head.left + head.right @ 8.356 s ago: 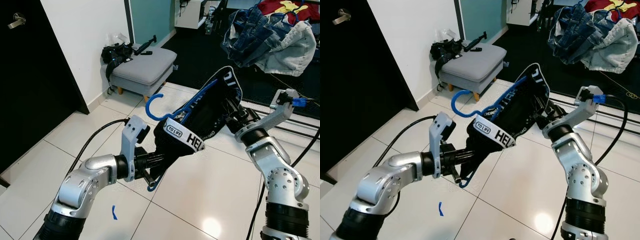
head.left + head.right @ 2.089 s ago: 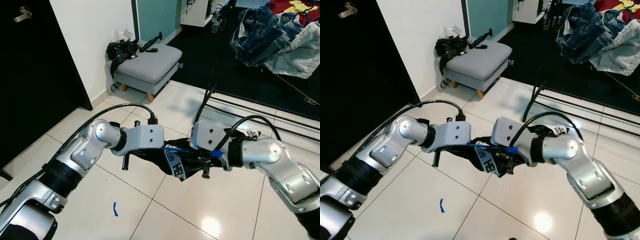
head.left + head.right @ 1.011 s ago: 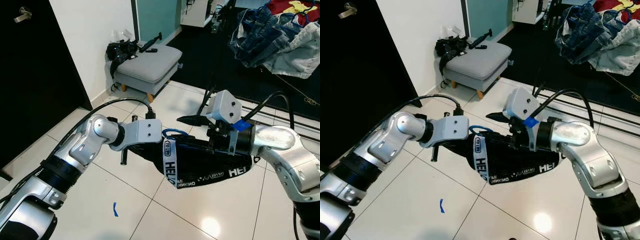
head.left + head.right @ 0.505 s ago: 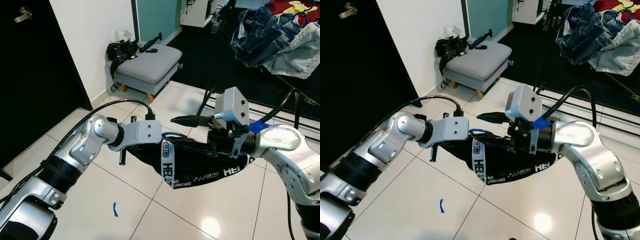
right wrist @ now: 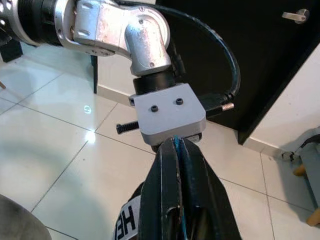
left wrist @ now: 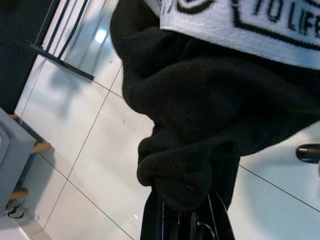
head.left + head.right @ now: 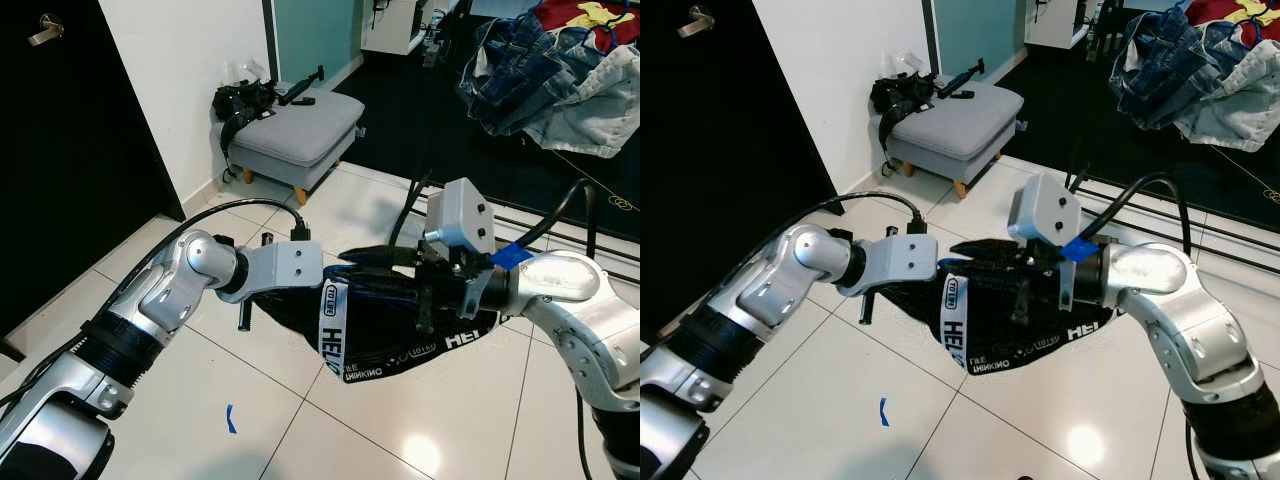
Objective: Hang hanger
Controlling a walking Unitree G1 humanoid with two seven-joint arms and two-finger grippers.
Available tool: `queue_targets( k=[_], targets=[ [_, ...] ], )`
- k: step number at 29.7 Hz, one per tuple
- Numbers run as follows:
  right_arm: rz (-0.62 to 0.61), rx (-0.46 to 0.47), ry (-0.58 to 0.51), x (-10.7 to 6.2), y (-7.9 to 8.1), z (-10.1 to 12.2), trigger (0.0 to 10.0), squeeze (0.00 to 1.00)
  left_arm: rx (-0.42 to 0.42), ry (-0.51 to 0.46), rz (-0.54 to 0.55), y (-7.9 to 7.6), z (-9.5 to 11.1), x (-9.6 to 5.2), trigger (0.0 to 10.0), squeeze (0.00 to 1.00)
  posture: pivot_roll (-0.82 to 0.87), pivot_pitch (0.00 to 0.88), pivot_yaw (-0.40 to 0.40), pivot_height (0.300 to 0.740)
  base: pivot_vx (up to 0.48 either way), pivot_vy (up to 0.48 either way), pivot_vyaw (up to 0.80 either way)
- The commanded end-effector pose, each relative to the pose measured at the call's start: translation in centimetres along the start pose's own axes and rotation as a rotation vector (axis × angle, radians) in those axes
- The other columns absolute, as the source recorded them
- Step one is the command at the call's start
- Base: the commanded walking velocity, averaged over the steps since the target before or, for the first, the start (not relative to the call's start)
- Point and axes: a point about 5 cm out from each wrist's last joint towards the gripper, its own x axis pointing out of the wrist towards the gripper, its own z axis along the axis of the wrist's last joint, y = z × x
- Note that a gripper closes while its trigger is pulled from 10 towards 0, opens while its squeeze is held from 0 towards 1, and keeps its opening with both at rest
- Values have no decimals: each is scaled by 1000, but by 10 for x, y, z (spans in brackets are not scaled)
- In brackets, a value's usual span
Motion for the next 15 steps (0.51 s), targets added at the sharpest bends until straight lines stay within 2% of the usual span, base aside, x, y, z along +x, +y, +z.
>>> queue_targets(
  k=[1,5,6,7,8,9,10,11,12,15],
  targets=[
    [22,15,35,3,5,-7,3294,0,0,-1,-15,-4,0,0,10000,0,-24,126,51,740,0,0,0],
    [22,14,36,3,5,-7,3373,0,0,-2,-15,-4,0,0,10000,0,-24,127,51,740,0,0,0],
    [22,13,38,3,5,-7,7882,0,0,-3,-14,-4,0,0,10000,0,-24,127,51,740,0,0,0],
    [22,13,38,3,5,-7,7882,0,0,-3,-14,-4,0,0,10000,0,-24,127,51,740,0,0,0],
    [22,12,43,3,5,-8,10000,0,0,-3,-13,-4,0,0,10000,0,-23,127,51,740,0,0,0],
    [20,23,44,3,5,-9,10000,0,1,-3,-12,-3,0,0,10000,0,-23,127,51,740,0,0,0],
    [17,36,42,3,5,-9,10000,898,1,-3,-12,-3,0,-1,10000,0,-23,127,51,740,0,0,0],
    [17,36,42,3,5,-9,10000,898,1,-3,-12,-3,0,-1,10000,0,-23,127,51,740,0,0,0],
    [15,44,40,3,5,-9,10000,1000,1,-3,-11,-4,1,-1,10000,0,-23,127,51,740,0,0,0],
    [5,41,39,3,4,-9,10000,1000,2,-3,-11,-4,1,-1,10000,0,-23,127,51,740,0,0,0]
  ],
)
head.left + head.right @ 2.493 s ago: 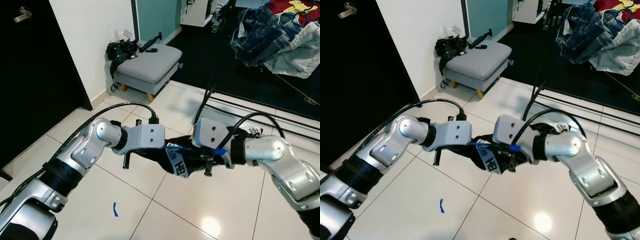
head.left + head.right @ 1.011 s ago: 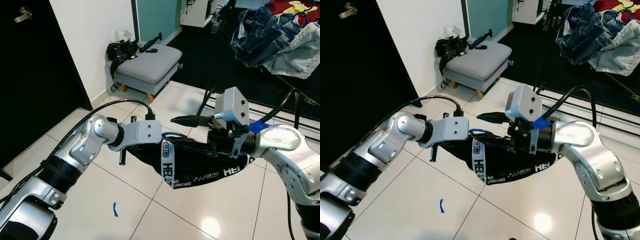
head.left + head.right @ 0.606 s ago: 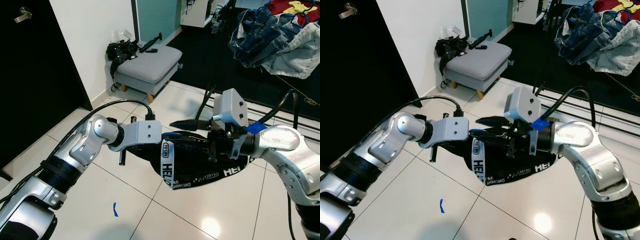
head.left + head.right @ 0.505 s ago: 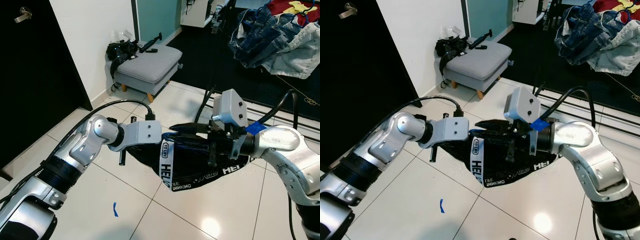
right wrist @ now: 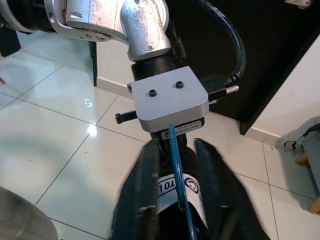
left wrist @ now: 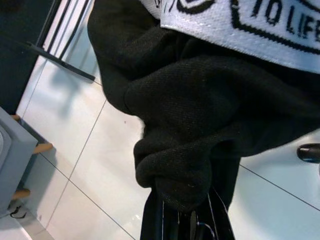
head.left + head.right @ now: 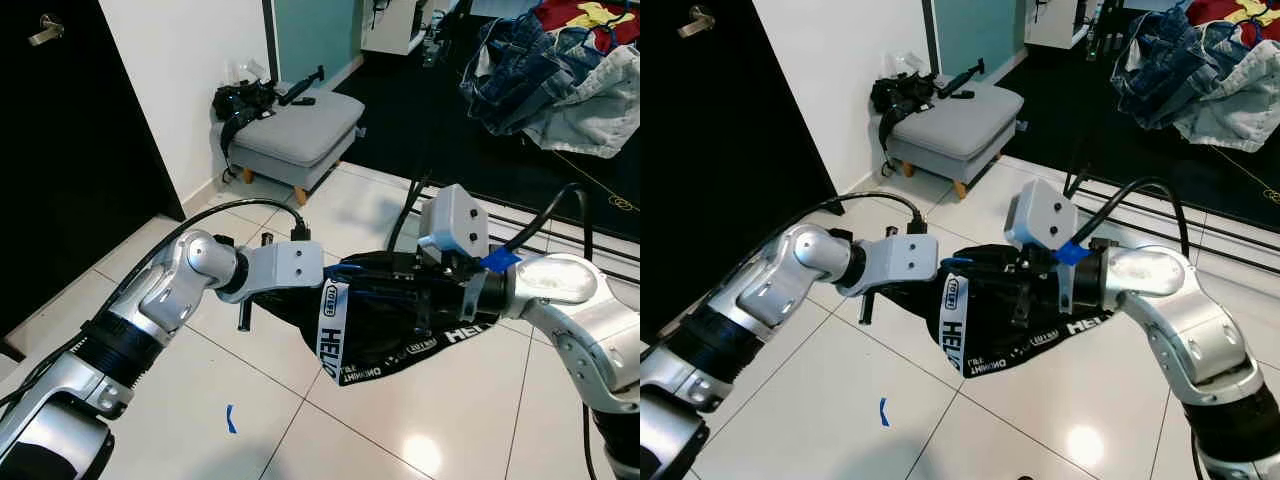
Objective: Hang hanger
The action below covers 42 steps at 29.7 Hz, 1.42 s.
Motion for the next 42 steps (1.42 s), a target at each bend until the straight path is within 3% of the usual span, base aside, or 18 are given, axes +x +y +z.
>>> queue_targets(
  k=[1,3,4,10,11,13,14,37,38,39,40,42],
  targets=[
    [8,17,6,2,3,-3,10000,1000,-9,2,-16,-4,-3,0,10000,0,-23,127,51,740,0,0,0],
    [2,8,11,3,3,-3,10000,961,-9,1,-16,-4,-3,0,10000,0,-22,128,50,740,0,0,0],
    [-2,0,17,3,2,-4,10000,0,-8,1,-16,-4,-2,0,10000,0,-22,128,50,740,0,0,0],
    [-1,-9,17,3,2,-4,10000,0,-8,0,-17,-4,-2,0,10000,0,-22,127,48,740,0,0,0],
    [-3,-8,13,3,1,-3,2902,0,-7,0,-18,-4,-2,0,10000,0,-23,127,48,740,0,0,0],
    [-3,-8,13,3,1,-3,2902,0,-7,0,-18,-4,-2,0,10000,0,-23,127,48,740,0,0,0],
    [-3,-7,10,3,1,-3,0,0,-8,-1,-18,-5,-2,0,10000,0,-23,127,48,740,0,0,0],
    [-32,-2,-71,4,-3,7,0,0,-22,-18,-16,-4,0,1,10000,0,-22,128,52,740,0,0,0],
    [-43,2,-86,3,-4,8,0,0,-40,-42,-17,-2,2,-1,10000,773,-22,128,52,740,0,0,0],
    [-43,2,-86,3,-4,8,0,0,-40,-42,-17,-2,2,-1,10000,773,-22,128,52,740,0,0,0],
    [-53,5,-101,2,-4,9,0,0,-59,-71,-27,-1,4,-3,10000,1000,-20,127,54,740,0,0,0],
    [-67,9,-119,1,-5,11,0,0,-78,-113,-23,1,7,-7,10000,1000,-20,126,55,740,0,0,0]
  ],
)
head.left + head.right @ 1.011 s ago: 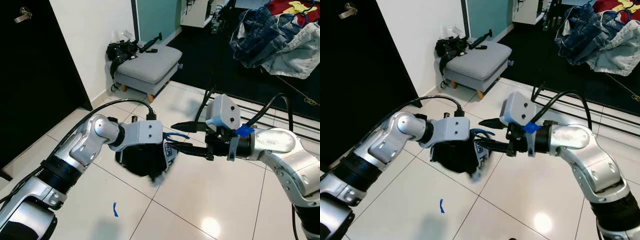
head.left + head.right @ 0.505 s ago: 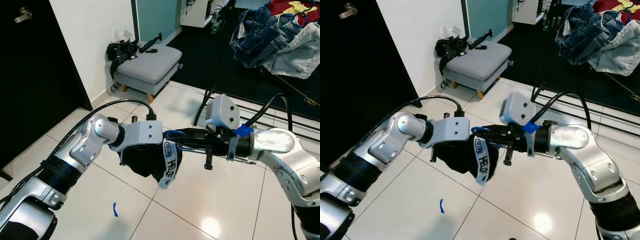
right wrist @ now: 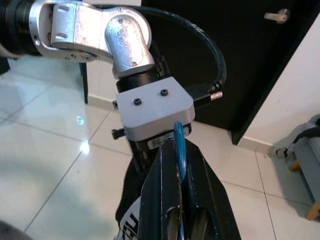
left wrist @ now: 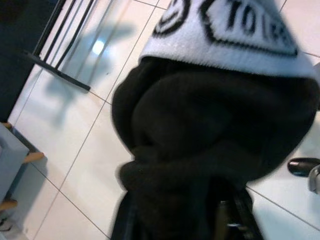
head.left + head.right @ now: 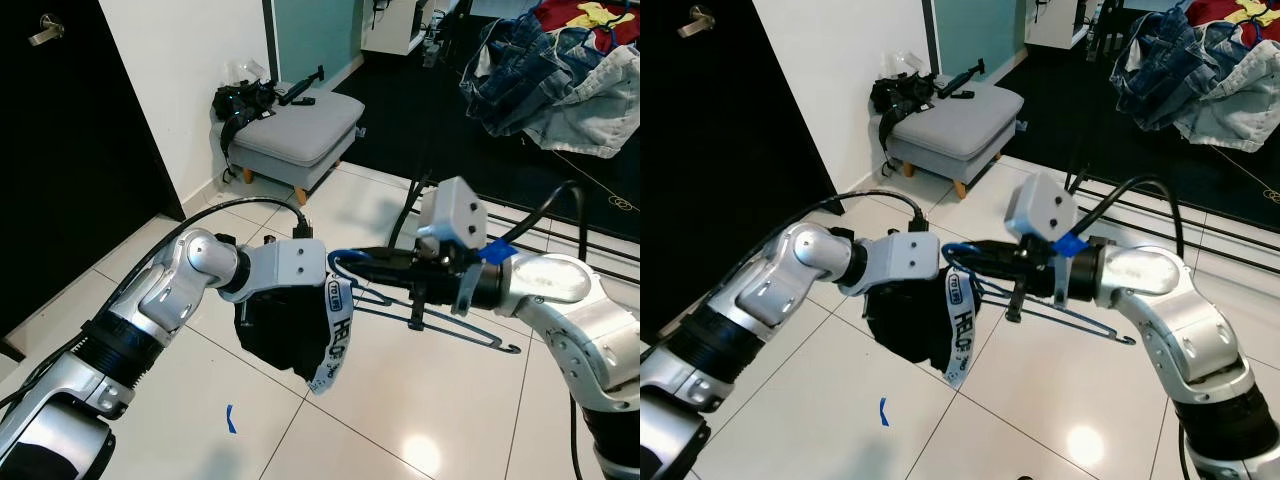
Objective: Hang hanger
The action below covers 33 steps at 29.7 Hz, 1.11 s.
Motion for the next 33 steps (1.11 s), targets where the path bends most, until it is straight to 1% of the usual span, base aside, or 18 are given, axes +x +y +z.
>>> queue_targets(
  k=[1,6,8,9,11,12,13,15,16,17,20,23,25,26,27,28,31,33],
  targets=[
    [-5,-15,-42,-1,-1,7,0,0,-17,-36,-10,-1,2,-2,10000,1000,-20,126,55,740,0,0,0],
    [-26,-14,-57,-4,-3,9,0,0,-44,-65,18,6,3,-10,10000,1000,-19,124,54,740,0,0,0],
    [-37,-13,-63,-6,-5,10,0,0,-56,-80,43,12,1,-17,10000,1000,-19,124,54,740,0,0,0],
    [-47,-12,-66,-8,-5,10,0,0,-72,-99,77,19,0,-26,10000,1000,-22,122,53,740,0,0,0],
    [-47,-12,-66,-8,-5,10,0,0,-72,-99,77,19,0,-26,10000,1000,-22,122,53,740,0,0,0],
    [-55,-11,-67,-10,-6,10,0,0,-92,-118,122,27,-2,-37,10000,925,-22,123,53,740,0,0,0],
    [-62,-10,-66,-13,-6,10,0,0,-128,-144,190,38,-6,-54,10000,412,-21,121,54,740,0,0,0],
    [-62,-10,-66,-13,-6,10,0,0,-128,-144,190,38,-6,-54,10000,412,-21,121,54,740,0,0,0],
    [-70,-10,-67,-16,-6,11,0,0,-169,-182,251,47,-10,-70,10000,153,-18,119,54,740,0,0,0],
    [-80,-12,-70,-20,-7,12,0,0,-207,-227,303,53,-13,-83,10000,0,-18,119,54,740,0,0,0],
    [-89,-15,-75,-23,-8,14,0,0,-242,-277,334,56,-16,-93,10000,0,-18,119,56,740,0,0,0],
    [-113,-25,-94,-31,-11,20,0,0,-312,-401,337,52,-21,-106,10000,0,-18,122,56,740,0,0,0],
    [-113,-25,-94,-31,-11,20,0,0,-312,-401,337,52,-21,-106,10000,0,-18,122,56,740,0,0,0],
    [-126,-30,-113,-37,-13,25,0,0,-351,-458,328,47,-26,-111,10000,0,-18,124,55,740,0,0,0],
    [-126,-30,-113,-37,-13,25,0,0,-351,-458,328,47,-26,-111,10000,0,-18,124,55,740,0,0,0],
    [-140,-36,-157,-49,-17,34,0,0,-400,-515,321,40,-35,-111,10000,0,-16,125,52,740,0,0,0],
    [-148,-41,-187,-57,-18,41,0,0,-432,-547,319,35,-40,-111,10000,0,-17,125,51,740,0,0,0],
    [-184,-51,-251,-72,-22,51,0,0,-476,-606,312,29,-44,-107,10000,0,-20,126,52,740,0,0,0]
  ],
)
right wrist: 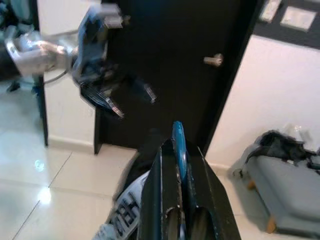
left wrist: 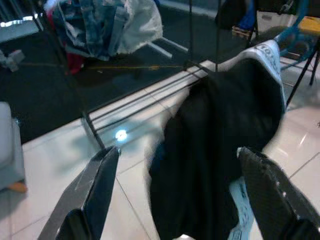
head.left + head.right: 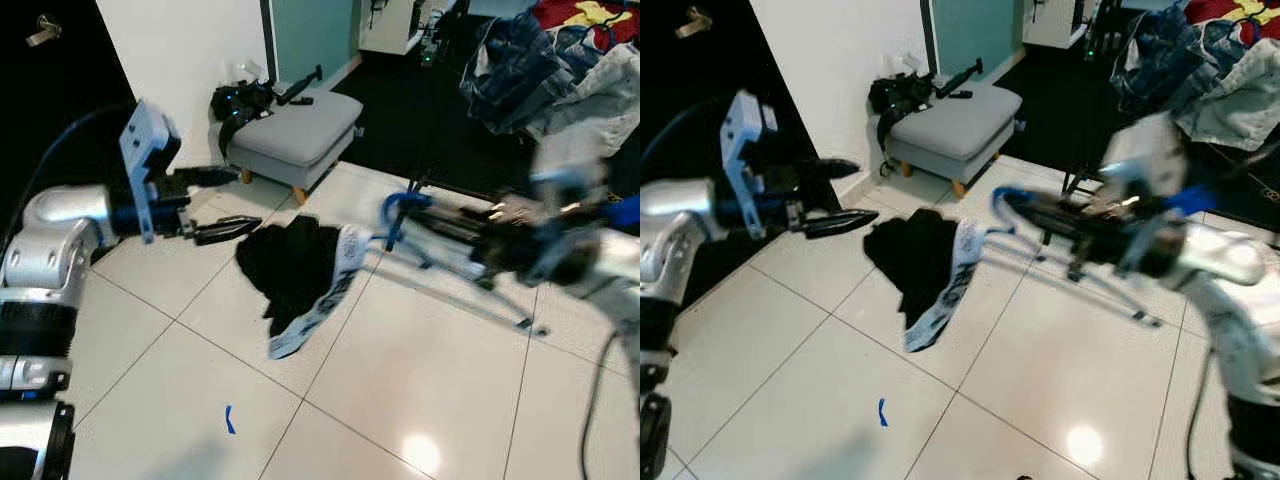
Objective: Hang hanger
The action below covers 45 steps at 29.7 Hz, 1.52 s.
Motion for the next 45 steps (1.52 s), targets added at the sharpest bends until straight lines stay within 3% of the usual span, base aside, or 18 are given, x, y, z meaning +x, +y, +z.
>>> queue_targets(
  k=[1,6,11,15,23,31,33,34,39,40,45],
  targets=[
    [-4,-23,-82,-7,-1,17,0,0,-53,-47,-8,-4,-6,-2,10000,0,-19,125,54,740,0,0,0],
    [-31,-24,-130,-12,-2,23,0,0,-81,-84,-2,-5,-6,0,10000,0,-17,124,57,740,0,0,0],
    [-15,26,-246,-12,6,27,0,0,-128,-156,9,-6,-4,5,10000,0,-10,126,65,740,0,0,0],
    [-1,39,-266,-11,8,28,0,0,-136,-171,14,-6,-4,6,10000,0,-10,126,65,740,0,0,0],
    [69,105,-288,-6,20,22,0,0,-160,-323,152,7,8,9,10000,0,-11,126,64,740,0,0,0],
    [71,121,-291,-4,20,21,0,0,-170,-396,125,5,17,7,10000,0,-6,126,60,740,0,0,0],
    [62,125,-289,-4,20,21,0,0,-183,-430,59,-1,20,4,10000,0,-5,127,59,740,0,0,0],
    [56,125,-289,-4,19,21,0,0,-186,-443,24,-5,21,3,7569,0,-5,127,58,740,0,0,0],
    [52,126,-289,-4,19,21,0,0,-187,-450,1,-8,22,2,7569,0,-5,127,58,740,0,0,0],
    [50,124,-292,-4,18,22,0,0,-189,-446,-27,-12,21,2,0,0,-5,127,58,740,0,0,0],
    [49,120,-296,-3,17,24,0,0,-195,-413,-90,-23,16,6,0,0,-6,126,58,740,0,0,0]
  ],
)
